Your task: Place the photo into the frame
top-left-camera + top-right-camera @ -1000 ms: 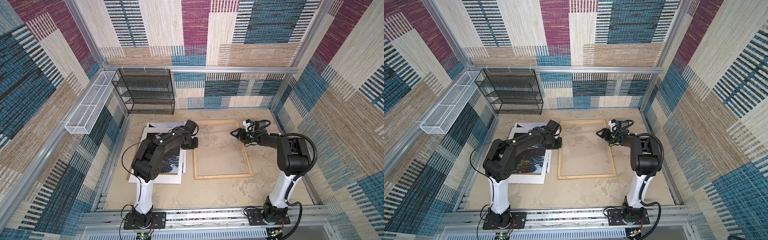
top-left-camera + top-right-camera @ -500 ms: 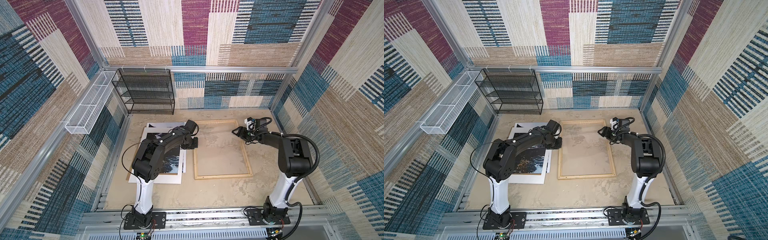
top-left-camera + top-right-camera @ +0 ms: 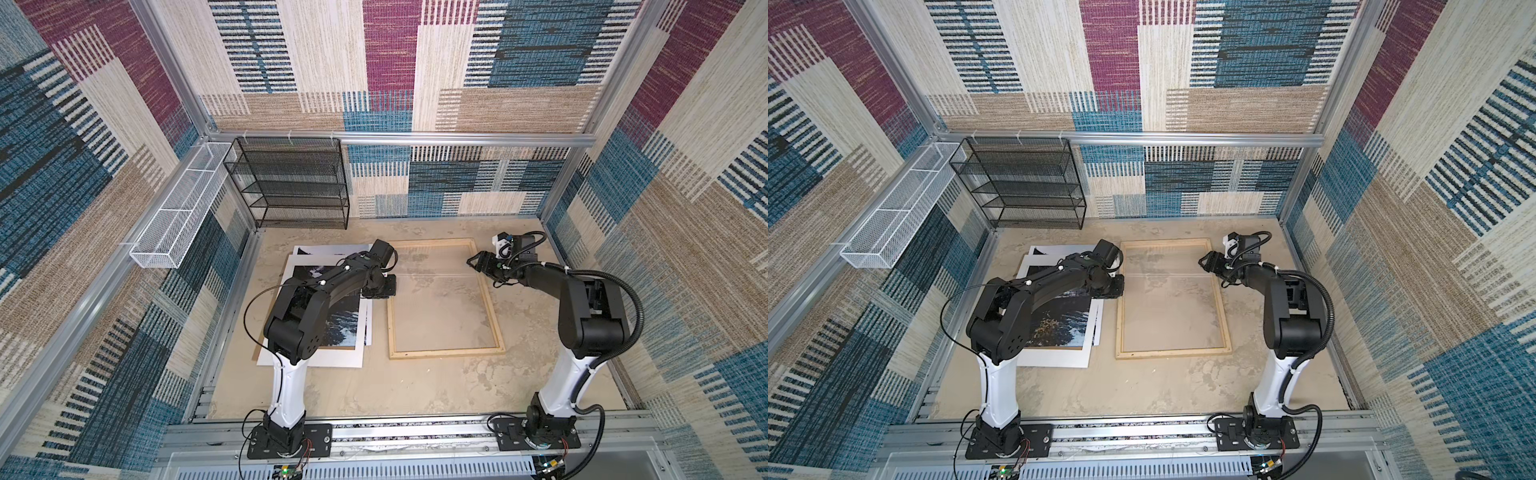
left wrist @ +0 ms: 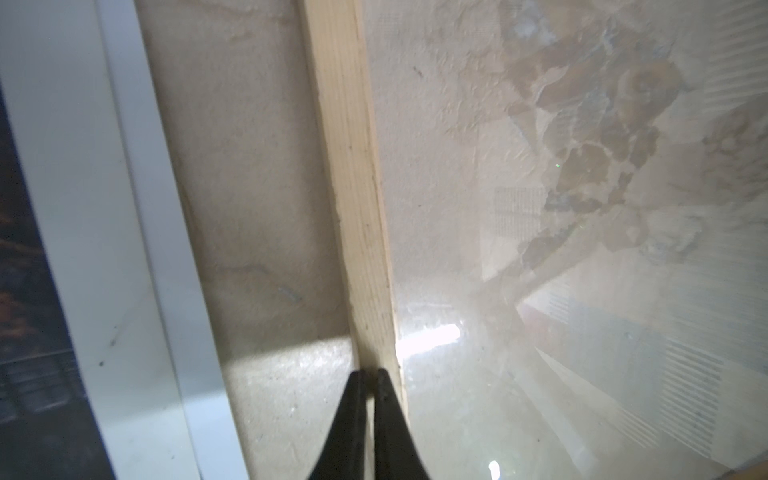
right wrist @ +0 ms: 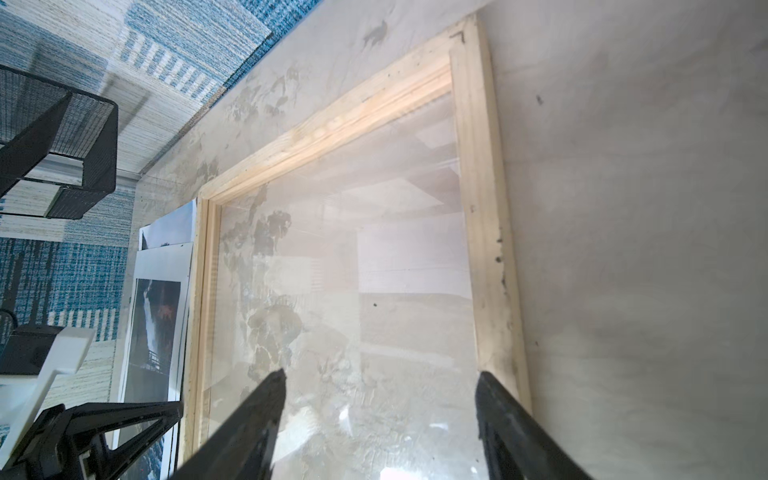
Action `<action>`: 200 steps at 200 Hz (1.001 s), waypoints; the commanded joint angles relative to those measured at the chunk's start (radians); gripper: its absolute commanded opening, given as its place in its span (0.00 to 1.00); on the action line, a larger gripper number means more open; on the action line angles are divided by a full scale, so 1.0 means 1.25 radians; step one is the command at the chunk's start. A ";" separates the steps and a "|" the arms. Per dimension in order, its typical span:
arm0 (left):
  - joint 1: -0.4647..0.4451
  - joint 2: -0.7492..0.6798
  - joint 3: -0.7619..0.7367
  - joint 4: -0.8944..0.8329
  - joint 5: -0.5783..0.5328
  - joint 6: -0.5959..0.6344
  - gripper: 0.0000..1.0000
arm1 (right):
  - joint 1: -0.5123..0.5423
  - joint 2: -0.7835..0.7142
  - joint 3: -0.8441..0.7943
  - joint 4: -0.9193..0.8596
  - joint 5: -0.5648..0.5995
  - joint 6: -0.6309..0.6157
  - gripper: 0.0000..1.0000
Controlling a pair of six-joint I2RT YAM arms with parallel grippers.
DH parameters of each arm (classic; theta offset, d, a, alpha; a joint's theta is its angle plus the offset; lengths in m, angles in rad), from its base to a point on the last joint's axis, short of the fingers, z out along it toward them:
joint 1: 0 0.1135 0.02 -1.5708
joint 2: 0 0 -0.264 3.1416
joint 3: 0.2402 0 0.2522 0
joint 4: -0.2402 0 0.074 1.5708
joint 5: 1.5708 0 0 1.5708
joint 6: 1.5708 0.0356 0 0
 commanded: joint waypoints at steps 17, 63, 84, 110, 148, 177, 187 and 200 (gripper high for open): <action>-0.001 0.009 0.003 -0.019 -0.004 0.023 0.10 | 0.000 -0.014 0.005 -0.006 0.026 -0.012 0.73; -0.001 0.006 0.002 -0.019 -0.011 0.018 0.12 | 0.014 -0.018 -0.009 0.015 -0.013 -0.004 0.72; -0.001 -0.033 -0.020 -0.003 -0.053 -0.005 0.22 | 0.041 -0.022 -0.013 0.023 -0.017 0.002 0.71; 0.000 -0.107 -0.051 0.012 -0.114 -0.015 0.32 | 0.087 -0.034 -0.017 0.048 -0.033 0.030 0.71; 0.000 -0.159 -0.066 -0.093 -0.253 -0.030 0.37 | 0.207 -0.034 -0.013 0.119 -0.088 0.104 0.71; 0.003 -0.179 -0.125 -0.118 -0.301 -0.066 0.37 | 0.324 0.017 0.028 0.168 -0.112 0.167 0.68; 0.004 -0.186 -0.143 -0.117 -0.307 -0.076 0.36 | 0.356 0.037 0.041 0.184 -0.114 0.190 0.67; 0.005 -0.194 -0.163 -0.122 -0.314 -0.084 0.35 | 0.386 0.062 0.049 0.213 -0.123 0.222 0.62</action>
